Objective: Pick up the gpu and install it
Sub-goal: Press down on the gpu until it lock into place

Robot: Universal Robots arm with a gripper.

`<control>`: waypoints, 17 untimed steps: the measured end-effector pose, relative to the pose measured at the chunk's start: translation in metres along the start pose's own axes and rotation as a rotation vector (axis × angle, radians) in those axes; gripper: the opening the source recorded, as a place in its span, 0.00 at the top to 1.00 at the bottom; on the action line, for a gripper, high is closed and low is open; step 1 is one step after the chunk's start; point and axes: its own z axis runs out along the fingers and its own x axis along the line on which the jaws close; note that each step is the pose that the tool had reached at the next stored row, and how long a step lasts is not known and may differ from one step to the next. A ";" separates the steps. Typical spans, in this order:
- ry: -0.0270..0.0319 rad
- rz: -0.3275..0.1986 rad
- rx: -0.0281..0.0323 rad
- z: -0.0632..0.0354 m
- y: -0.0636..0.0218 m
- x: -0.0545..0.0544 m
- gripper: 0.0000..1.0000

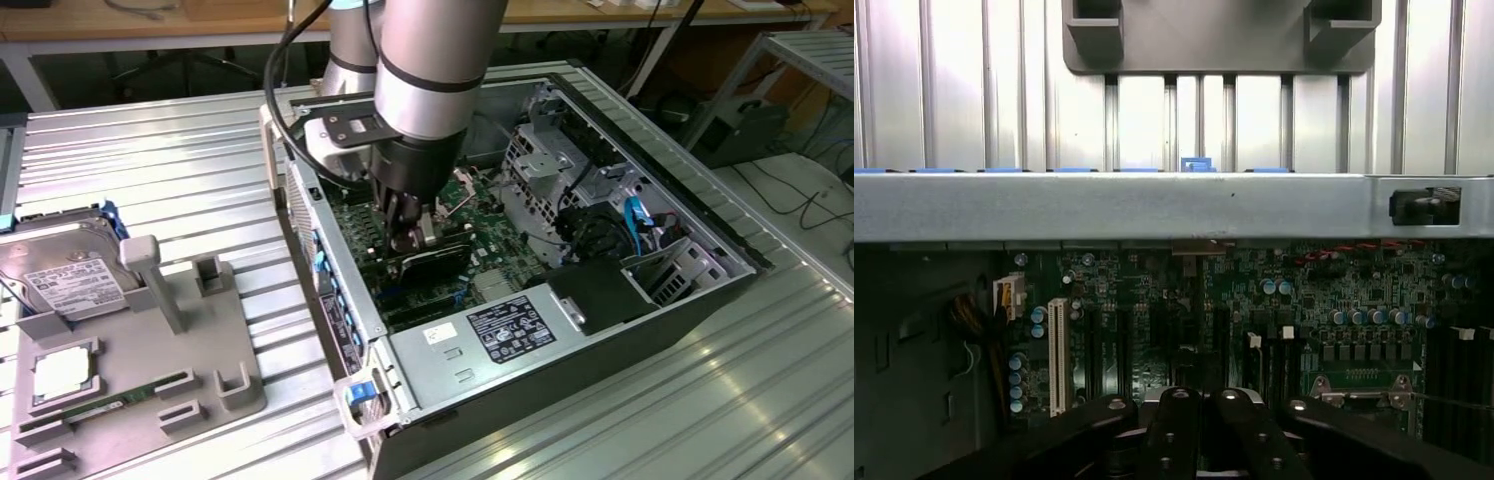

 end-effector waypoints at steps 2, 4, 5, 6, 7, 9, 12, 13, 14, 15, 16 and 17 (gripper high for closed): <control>0.0004 0.000 0.0000 -0.0045 0.0005 0.000 0.89; 0.0009 0.000 0.0000 -0.0078 0.0006 0.000 0.89; 0.0013 0.000 0.0001 -0.0092 0.0006 0.000 0.89; 0.0020 0.000 0.0001 -0.0109 0.0007 0.000 0.89; 0.0026 0.000 0.0001 -0.0128 0.0007 -0.001 0.89; 0.0044 0.000 0.0000 -0.0157 0.0007 -0.001 0.89; 0.0061 0.000 -0.0009 -0.0160 0.0008 -0.001 0.89; 0.0066 0.000 -0.0021 -0.0161 0.0009 -0.001 0.89; 0.0067 0.001 -0.0025 -0.0161 0.0009 -0.001 0.89; 0.0068 0.000 -0.0027 -0.0161 0.0011 -0.001 0.89; 0.0069 0.000 -0.0028 -0.0162 0.0016 -0.001 0.89; 0.0068 0.000 -0.0028 -0.0162 0.0022 -0.001 0.89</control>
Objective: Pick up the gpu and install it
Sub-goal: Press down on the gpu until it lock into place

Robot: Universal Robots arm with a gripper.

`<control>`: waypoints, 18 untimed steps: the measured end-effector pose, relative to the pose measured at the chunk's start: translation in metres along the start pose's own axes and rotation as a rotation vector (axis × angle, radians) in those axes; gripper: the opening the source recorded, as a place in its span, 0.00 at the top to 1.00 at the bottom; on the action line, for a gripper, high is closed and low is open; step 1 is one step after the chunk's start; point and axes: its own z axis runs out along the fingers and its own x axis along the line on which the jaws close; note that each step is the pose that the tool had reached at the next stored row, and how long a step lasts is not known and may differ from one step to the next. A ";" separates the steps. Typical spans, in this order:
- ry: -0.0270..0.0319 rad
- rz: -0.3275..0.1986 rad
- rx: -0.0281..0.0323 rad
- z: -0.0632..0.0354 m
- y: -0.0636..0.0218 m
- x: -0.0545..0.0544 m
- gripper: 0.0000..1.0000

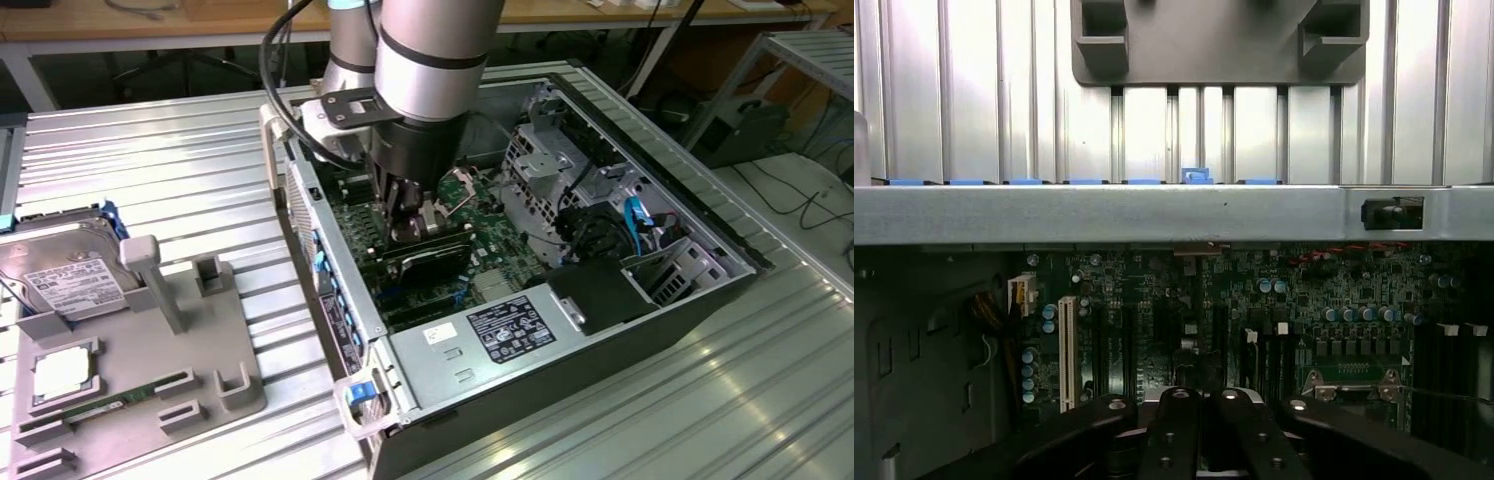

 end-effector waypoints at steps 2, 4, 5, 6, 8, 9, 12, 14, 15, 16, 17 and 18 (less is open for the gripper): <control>-0.0001 0.000 -0.0001 0.0001 0.0016 0.000 0.89; -0.0001 0.000 -0.0030 0.0001 0.0022 0.000 0.89; -0.0001 0.000 -0.0072 0.0001 0.0023 0.000 0.89; -0.0001 0.000 -0.0133 0.0001 0.0023 0.000 0.89; -0.0003 0.001 -0.0362 0.0001 0.0023 0.000 0.89; -0.0001 0.002 -0.0540 0.0001 0.0023 0.000 0.89; -0.0003 0.003 -0.1004 0.0001 0.0009 0.000 0.89; -0.0004 0.005 -0.1413 0.0002 -0.0038 0.000 0.89; -0.0003 0.005 -0.1592 0.0003 -0.0070 0.000 0.89; -0.0005 0.006 -0.1758 0.0004 -0.0104 0.000 0.89; -0.0004 0.006 -0.1935 0.0005 -0.0141 0.000 0.89; -0.0006 0.007 -0.2103 0.0005 -0.0172 0.000 0.89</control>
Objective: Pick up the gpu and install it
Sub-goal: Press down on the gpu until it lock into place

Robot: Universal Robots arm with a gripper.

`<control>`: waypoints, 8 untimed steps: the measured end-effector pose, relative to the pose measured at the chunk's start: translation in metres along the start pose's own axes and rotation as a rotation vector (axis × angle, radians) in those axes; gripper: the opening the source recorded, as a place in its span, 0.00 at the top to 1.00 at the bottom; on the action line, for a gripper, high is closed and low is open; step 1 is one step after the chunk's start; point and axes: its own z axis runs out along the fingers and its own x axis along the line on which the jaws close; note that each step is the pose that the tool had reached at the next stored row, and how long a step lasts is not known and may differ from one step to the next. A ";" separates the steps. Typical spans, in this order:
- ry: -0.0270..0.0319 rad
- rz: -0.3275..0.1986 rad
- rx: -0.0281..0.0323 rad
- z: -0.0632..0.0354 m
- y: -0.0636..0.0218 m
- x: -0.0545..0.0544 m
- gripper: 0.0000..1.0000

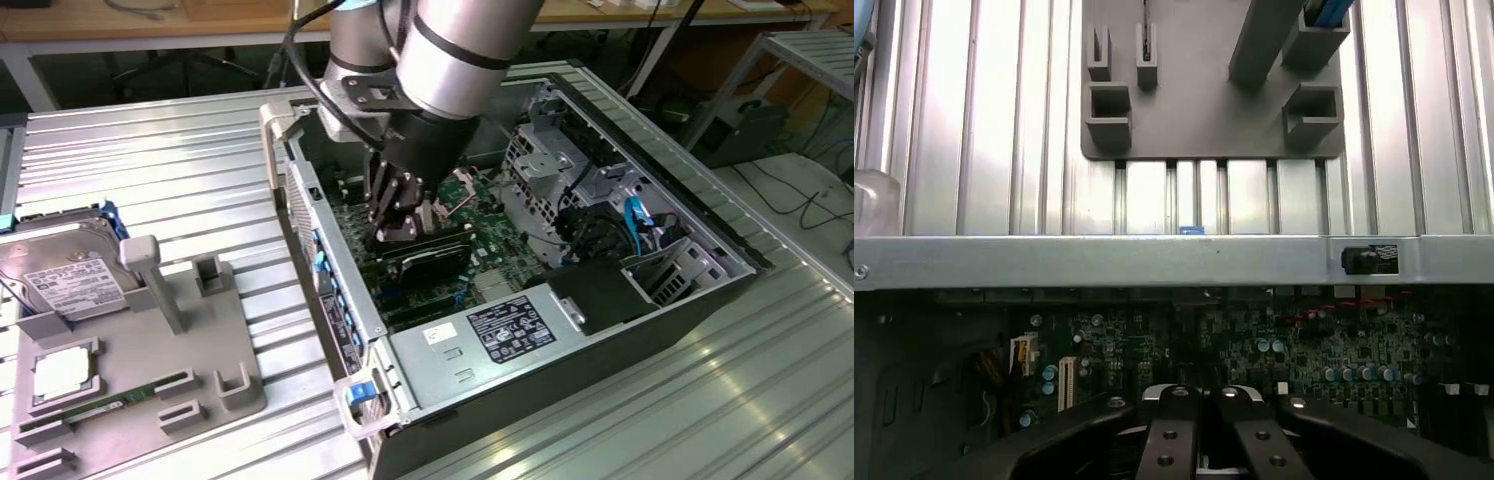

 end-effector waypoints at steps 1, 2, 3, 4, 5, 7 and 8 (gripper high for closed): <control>0.0001 0.001 -0.0223 -0.0008 -0.0040 0.000 0.89; -0.0001 0.001 -0.0381 -0.0013 -0.0068 0.000 0.89; -0.0002 0.002 -0.0712 -0.0025 -0.0132 0.000 0.89; 0.0000 0.003 -0.0917 -0.0031 -0.0161 0.000 0.89; -0.0002 0.004 -0.1103 -0.0032 -0.0171 0.000 0.89; -0.0003 0.005 -0.1396 -0.0026 -0.0174 0.000 0.89; -0.0003 0.005 -0.1496 -0.0019 -0.0175 0.000 0.89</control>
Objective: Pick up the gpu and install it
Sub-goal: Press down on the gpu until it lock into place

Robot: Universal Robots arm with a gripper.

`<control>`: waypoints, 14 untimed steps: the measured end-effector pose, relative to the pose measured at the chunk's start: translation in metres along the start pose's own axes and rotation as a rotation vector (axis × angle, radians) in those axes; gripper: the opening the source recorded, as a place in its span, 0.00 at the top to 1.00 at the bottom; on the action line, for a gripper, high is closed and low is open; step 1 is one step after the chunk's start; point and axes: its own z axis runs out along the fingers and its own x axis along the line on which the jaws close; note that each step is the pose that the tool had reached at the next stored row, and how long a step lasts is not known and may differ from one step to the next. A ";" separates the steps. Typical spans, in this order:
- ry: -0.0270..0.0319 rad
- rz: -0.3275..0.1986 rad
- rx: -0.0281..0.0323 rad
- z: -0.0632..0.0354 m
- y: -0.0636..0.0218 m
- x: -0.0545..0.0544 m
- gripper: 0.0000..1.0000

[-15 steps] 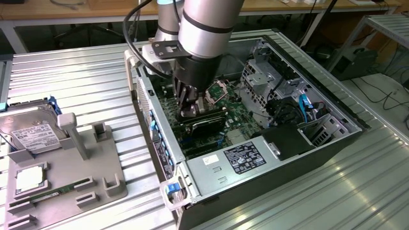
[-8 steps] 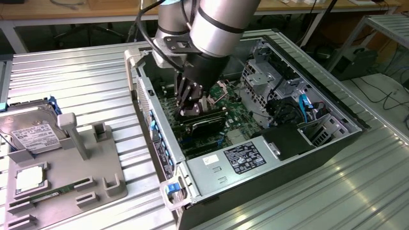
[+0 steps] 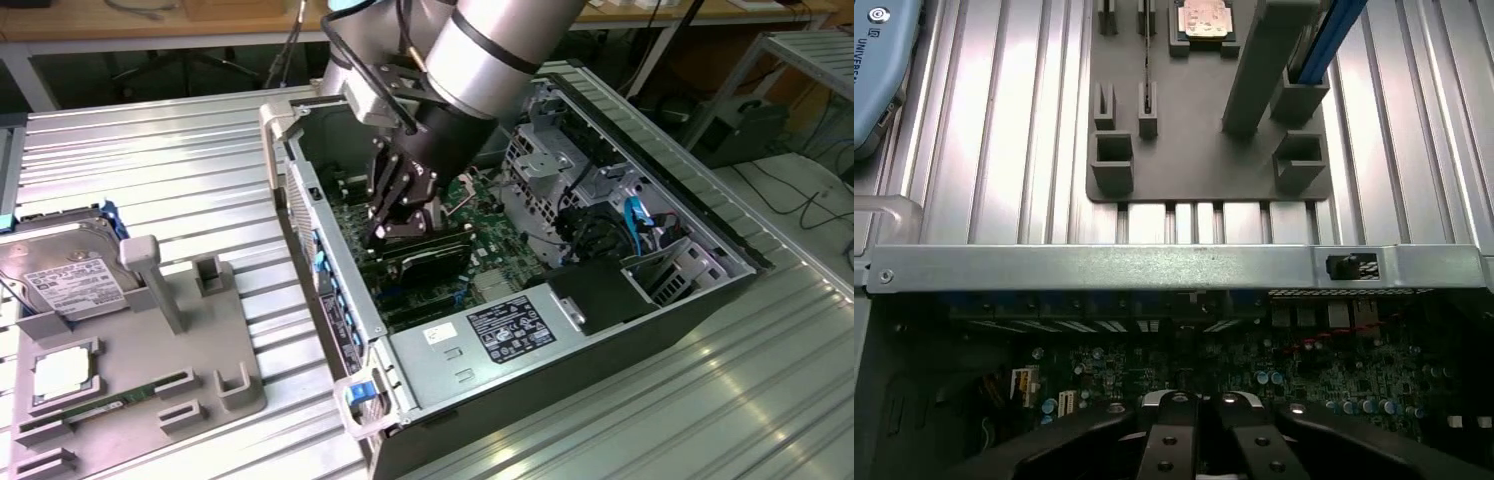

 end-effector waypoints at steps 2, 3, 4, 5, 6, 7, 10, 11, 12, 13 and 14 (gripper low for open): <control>0.0001 0.001 -0.0158 0.0015 -0.0012 0.000 0.89; 0.0000 0.001 -0.0217 0.0018 -0.0026 0.000 0.89; 0.0001 0.001 -0.0283 0.0020 -0.0046 0.000 0.89; 0.0001 0.001 -0.0348 0.0022 -0.0064 0.000 0.89; 0.0001 0.001 -0.0422 0.0024 -0.0083 0.000 0.89; 0.0001 0.002 -0.0490 0.0026 -0.0098 0.000 0.89; 0.0003 0.003 -0.0883 0.0038 -0.0165 0.000 0.89; 0.0005 0.004 -0.1032 0.0044 -0.0179 0.000 0.89; 0.0006 0.004 -0.1133 0.0049 -0.0183 0.000 0.89; 0.0008 0.004 -0.1222 0.0055 -0.0186 0.000 0.89; 0.0009 0.005 -0.1294 0.0063 -0.0189 0.000 0.89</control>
